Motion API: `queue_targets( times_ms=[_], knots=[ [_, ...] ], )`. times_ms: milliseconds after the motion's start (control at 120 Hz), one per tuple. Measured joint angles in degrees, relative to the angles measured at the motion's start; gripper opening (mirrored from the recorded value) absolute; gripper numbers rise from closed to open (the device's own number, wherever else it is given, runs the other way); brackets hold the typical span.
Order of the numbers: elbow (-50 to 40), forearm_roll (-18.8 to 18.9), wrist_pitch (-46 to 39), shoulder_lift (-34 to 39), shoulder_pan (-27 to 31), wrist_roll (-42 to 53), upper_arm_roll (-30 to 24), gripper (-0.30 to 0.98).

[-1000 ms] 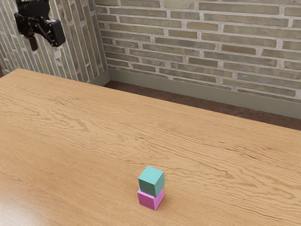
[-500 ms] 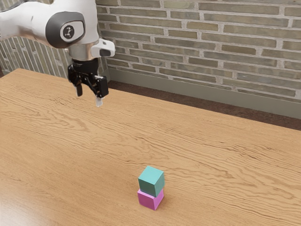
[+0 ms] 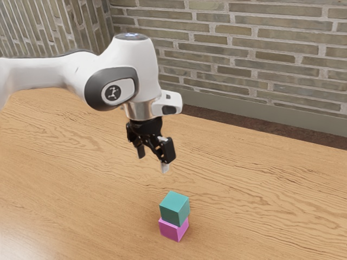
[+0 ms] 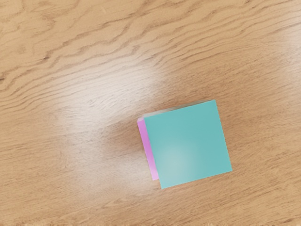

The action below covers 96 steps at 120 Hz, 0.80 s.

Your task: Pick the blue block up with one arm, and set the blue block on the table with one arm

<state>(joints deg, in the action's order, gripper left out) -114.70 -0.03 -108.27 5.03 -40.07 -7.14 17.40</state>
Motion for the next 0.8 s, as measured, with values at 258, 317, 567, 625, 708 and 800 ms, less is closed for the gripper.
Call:
queue_targets(
  times_ms=[258, 317, 567, 625, 708, 800],
  knots=[
    [-6.72, -1.88, -1.2, 3.41, -4.19, -4.34, -0.18, 0.69],
    [-7.01, -2.43, -1.34, 3.17, -5.19, -5.24, -0.24, 0.69],
    [-5.78, -3.25, -4.28, -4.07, -5.42, -7.47, 0.43, 0.69],
    [-4.28, -3.4, -5.15, -6.73, -4.92, -7.58, 0.55, 0.69],
    [-1.8, -3.93, -6.33, -10.35, -4.57, -7.59, 0.64, 0.69],
    [-1.06, -5.3, -7.25, -12.69, -4.36, -7.58, 0.69, 0.69]
  ],
)
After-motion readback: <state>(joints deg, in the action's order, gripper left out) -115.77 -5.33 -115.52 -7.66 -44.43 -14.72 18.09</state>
